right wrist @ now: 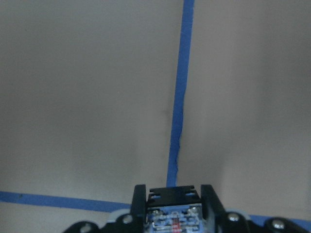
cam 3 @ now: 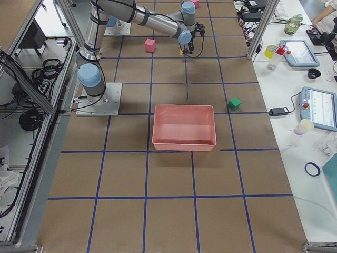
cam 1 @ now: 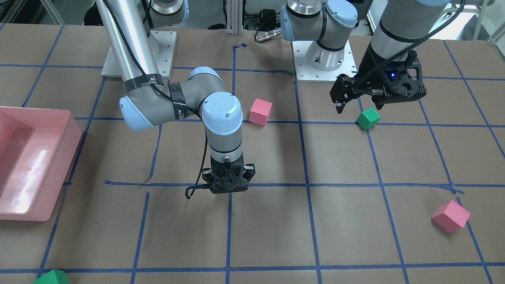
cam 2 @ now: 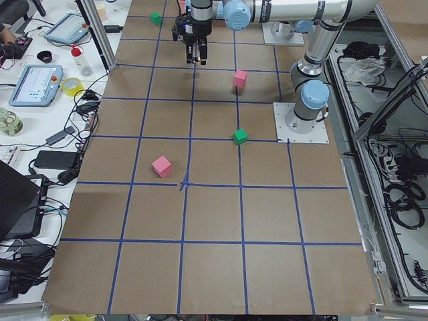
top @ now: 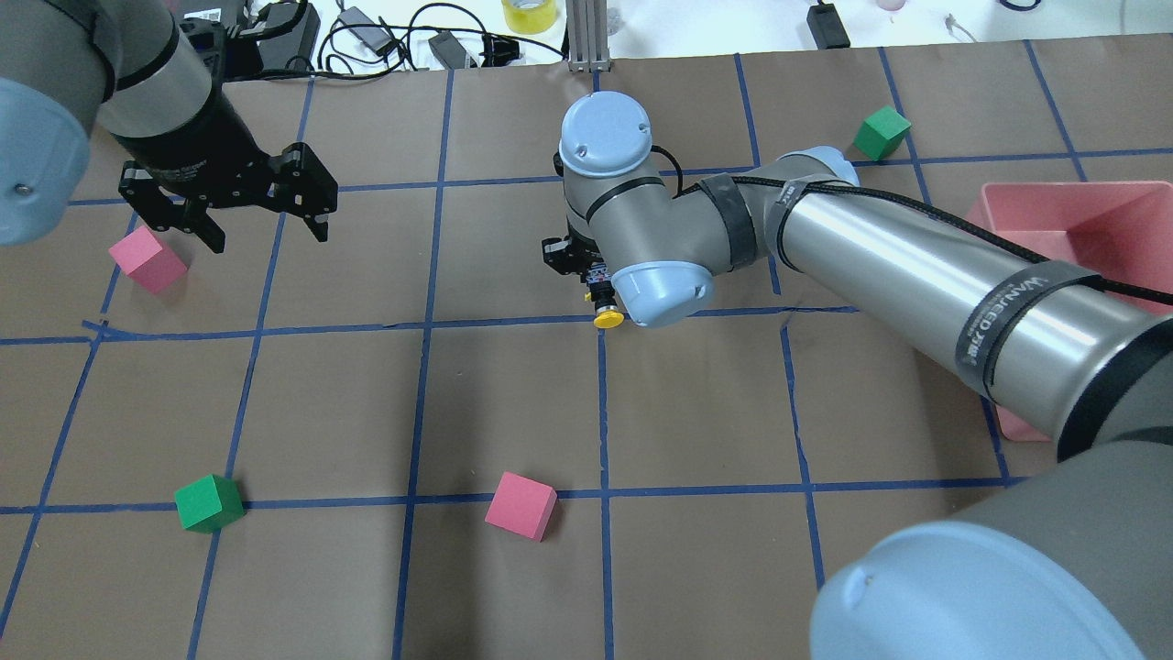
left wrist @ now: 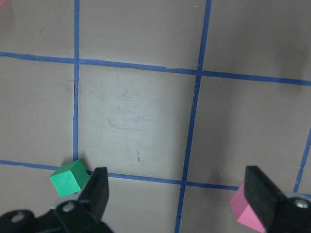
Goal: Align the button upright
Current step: 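Lower the switch onto the table and release it with the right gripper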
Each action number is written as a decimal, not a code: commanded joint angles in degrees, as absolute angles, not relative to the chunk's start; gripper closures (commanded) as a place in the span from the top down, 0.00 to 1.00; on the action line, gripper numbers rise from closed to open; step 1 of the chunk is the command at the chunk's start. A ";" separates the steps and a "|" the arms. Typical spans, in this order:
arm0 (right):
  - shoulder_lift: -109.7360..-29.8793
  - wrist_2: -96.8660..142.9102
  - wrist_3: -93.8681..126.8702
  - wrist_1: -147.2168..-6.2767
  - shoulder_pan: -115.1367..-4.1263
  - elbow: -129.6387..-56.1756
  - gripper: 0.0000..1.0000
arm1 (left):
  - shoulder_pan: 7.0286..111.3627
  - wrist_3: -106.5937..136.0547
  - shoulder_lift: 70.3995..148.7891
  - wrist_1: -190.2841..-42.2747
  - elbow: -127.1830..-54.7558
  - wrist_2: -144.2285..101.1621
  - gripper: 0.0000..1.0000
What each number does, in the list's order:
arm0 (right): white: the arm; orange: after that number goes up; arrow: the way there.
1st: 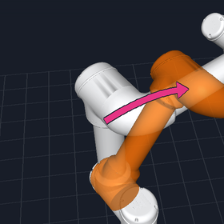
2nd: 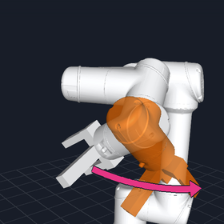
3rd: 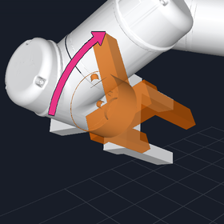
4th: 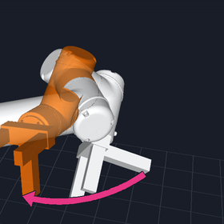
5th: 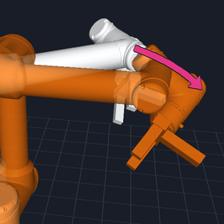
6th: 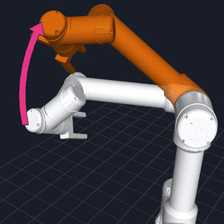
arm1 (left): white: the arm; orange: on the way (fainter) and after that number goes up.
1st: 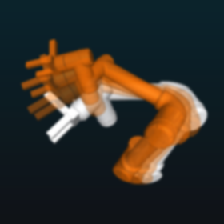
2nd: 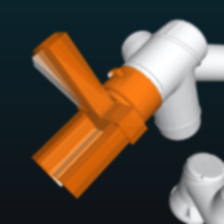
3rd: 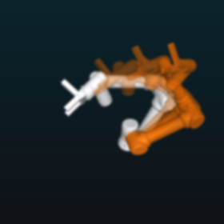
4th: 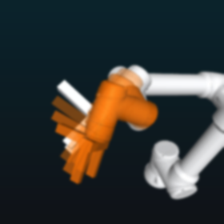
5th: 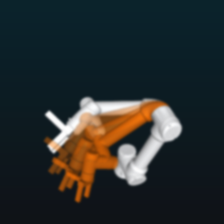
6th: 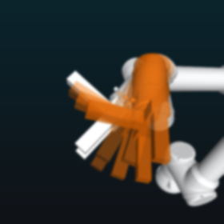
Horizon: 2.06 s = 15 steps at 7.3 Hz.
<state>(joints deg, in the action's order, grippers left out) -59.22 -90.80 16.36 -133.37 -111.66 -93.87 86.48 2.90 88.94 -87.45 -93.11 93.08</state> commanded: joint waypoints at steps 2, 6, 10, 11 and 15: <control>-58.19 -90.70 19.77 -133.68 -112.23 -94.75 0.00 | 86.48 2.90 88.95 -87.45 -93.16 93.16 1.00; -57.39 -90.27 19.78 -133.68 -112.41 -94.75 0.31 | 86.48 2.90 89.03 -87.45 -93.16 93.16 1.00; -57.57 -90.18 19.78 -133.59 -112.41 -94.75 0.84 | 86.48 2.90 89.12 -87.45 -93.16 93.08 1.00; -58.00 -90.18 19.69 -133.68 -112.41 -94.75 0.95 | 86.48 2.90 89.12 -87.45 -93.16 93.16 1.00; -71.06 -90.79 11.80 -120.83 -107.69 -93.25 1.00 | 86.40 2.99 88.86 -87.80 -92.90 93.25 1.00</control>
